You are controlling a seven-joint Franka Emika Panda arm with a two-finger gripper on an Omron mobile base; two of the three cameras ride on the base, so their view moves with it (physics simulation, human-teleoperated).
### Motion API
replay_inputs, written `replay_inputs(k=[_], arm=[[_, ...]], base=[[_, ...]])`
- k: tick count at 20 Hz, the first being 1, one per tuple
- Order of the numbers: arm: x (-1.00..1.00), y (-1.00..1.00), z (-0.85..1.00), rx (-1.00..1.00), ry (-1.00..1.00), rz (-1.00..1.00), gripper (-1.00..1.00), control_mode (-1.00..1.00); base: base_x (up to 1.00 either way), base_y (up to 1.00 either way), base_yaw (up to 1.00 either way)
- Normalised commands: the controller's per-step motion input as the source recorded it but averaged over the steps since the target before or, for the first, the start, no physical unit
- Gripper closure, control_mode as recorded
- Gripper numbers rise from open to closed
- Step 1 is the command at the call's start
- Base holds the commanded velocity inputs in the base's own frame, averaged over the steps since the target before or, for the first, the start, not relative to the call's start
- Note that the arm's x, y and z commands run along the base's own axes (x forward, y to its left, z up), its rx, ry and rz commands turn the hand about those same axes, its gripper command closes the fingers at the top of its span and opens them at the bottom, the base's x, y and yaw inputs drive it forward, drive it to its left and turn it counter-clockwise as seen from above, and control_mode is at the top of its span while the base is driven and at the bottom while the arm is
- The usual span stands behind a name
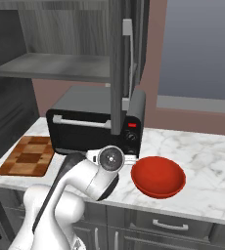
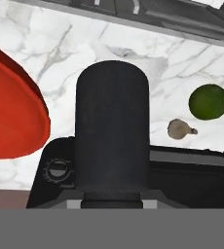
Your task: Open the cabinet. Place the bowl and condiment on the counter. Then place the lime and garlic on the cutting board.
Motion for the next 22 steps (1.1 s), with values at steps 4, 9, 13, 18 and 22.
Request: replay_inputs(k=[4, 9, 13, 18, 22], arm=[[0.05, 0.0, -0.32, 0.01, -0.19, 0.0, 1.0, -1.0], [0.09, 0.02, -0.34, 0.0, -0.18, 0.0, 1.0, -1.0], [0.09, 0.08, -0.34, 0.0, -0.14, 0.0, 1.0, -1.0], [0.14, 0.11, -0.31, 0.0, -0.11, 0.0, 1.0, -1.0], [0.17, 0.11, -0.21, 0.0, -0.09, 0.0, 1.0, -1.0]], base=[[0.0, 0.0, 0.0], [0.0, 0.0, 0.0], [0.0, 0.0, 0.0], [0.0, 0.0, 0.0], [0.0, 0.0, 0.0]])
